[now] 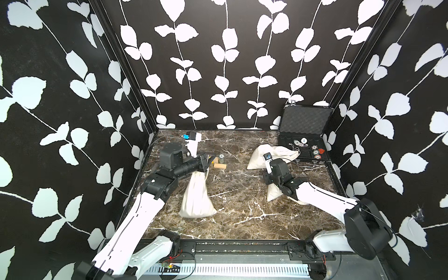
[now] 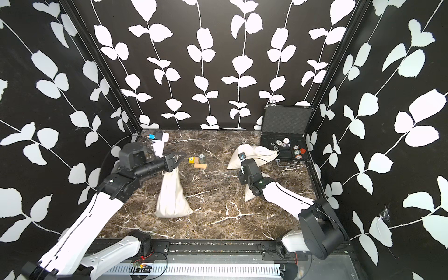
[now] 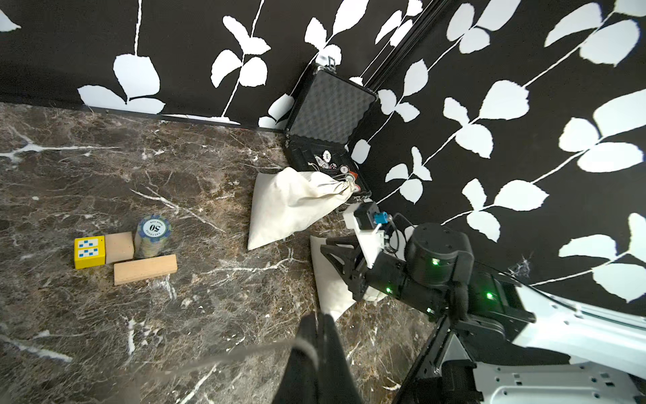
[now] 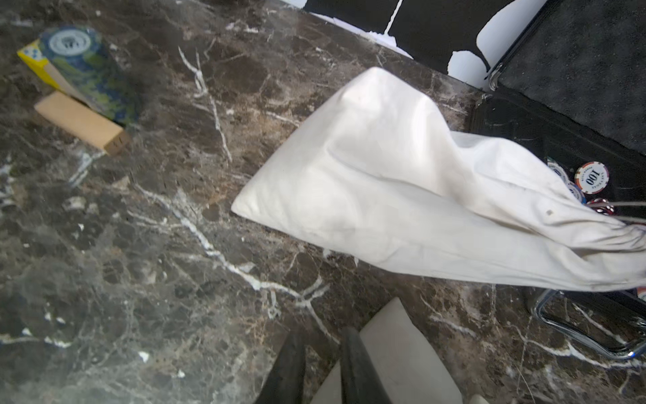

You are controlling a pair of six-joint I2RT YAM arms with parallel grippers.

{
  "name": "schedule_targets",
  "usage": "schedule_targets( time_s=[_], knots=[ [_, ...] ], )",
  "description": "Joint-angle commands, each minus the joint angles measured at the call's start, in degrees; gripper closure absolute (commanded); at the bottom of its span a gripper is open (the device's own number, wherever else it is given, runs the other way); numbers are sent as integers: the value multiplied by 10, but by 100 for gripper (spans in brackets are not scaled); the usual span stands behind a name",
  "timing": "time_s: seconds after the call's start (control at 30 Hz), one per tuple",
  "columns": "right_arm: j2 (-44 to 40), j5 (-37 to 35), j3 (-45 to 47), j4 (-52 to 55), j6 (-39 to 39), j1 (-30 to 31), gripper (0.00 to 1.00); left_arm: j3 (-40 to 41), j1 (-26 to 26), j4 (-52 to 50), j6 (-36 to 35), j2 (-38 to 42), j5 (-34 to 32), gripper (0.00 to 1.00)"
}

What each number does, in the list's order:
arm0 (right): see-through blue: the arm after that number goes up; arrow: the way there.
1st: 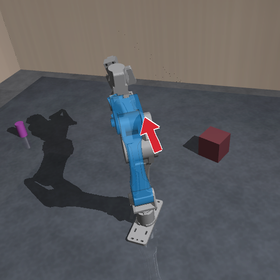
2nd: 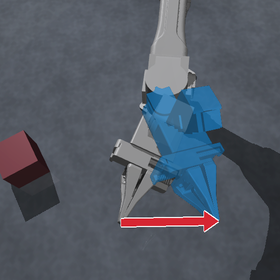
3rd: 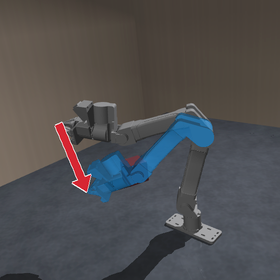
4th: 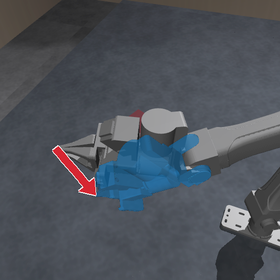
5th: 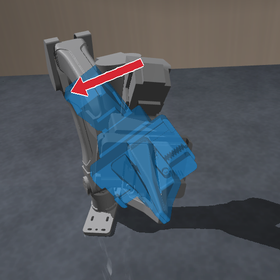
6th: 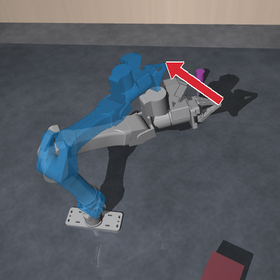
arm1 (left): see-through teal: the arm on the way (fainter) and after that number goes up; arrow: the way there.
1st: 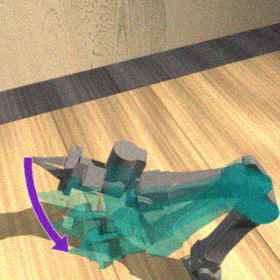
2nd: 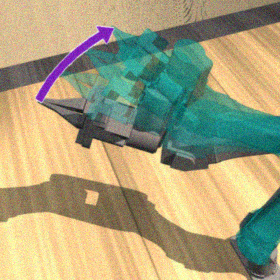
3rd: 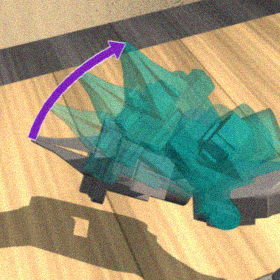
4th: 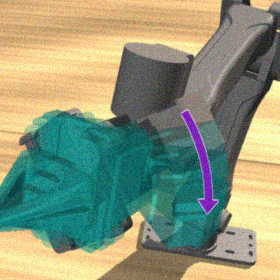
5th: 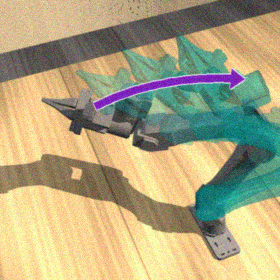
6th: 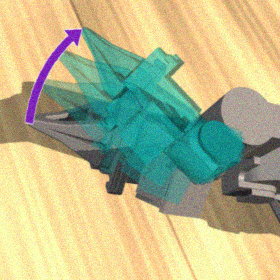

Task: Close the soil bag
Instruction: Place the soil bag at the center of the board.

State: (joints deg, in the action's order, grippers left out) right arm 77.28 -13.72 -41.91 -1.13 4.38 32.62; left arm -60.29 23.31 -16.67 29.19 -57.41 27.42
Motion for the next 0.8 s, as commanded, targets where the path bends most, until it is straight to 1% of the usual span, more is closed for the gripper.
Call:
schedule_targets(
  time_s=[0.0,0.1,0.23,0.33,0.4,0.43,0.5,0.57,0.63,0.7,0.77],
  knots=[
    [-53,-28,-3,0,-2,-1,70,-12,0,92,5,-31,18,100],
    [-87,-37,-18,36,-24,-6,64,-83,7,77,-7,-79,41,100],
    [-133,-53,-21,45,-39,-10,52,-162,38,67,-26,-122,33,100],
    [-168,-80,-15,45,-42,-17,44,-197,73,72,-34,-160,30,100],
    [-185,-106,-7,47,-42,-26,36,-202,94,74,-35,-186,28,100],
    [-192,-119,-2,48,-42,-33,31,-194,101,83,-30,-195,28,100],
    [-205,-145,10,47,-37,-48,25,-151,110,130,-8,-205,30,100],
    [-217,-168,28,38,-28,-67,16,-87,114,187,20,-214,22,100],
    [-223,-186,50,22,-15,-89,8,-16,114,233,33,-235,-5,99],
    [-228,-195,67,13,4,-117,4,19,113,226,22,-267,-38,97],
    [-227,-205,83,3,24,-145,0,39,112,196,0,-307,-75,91]
  ],
)
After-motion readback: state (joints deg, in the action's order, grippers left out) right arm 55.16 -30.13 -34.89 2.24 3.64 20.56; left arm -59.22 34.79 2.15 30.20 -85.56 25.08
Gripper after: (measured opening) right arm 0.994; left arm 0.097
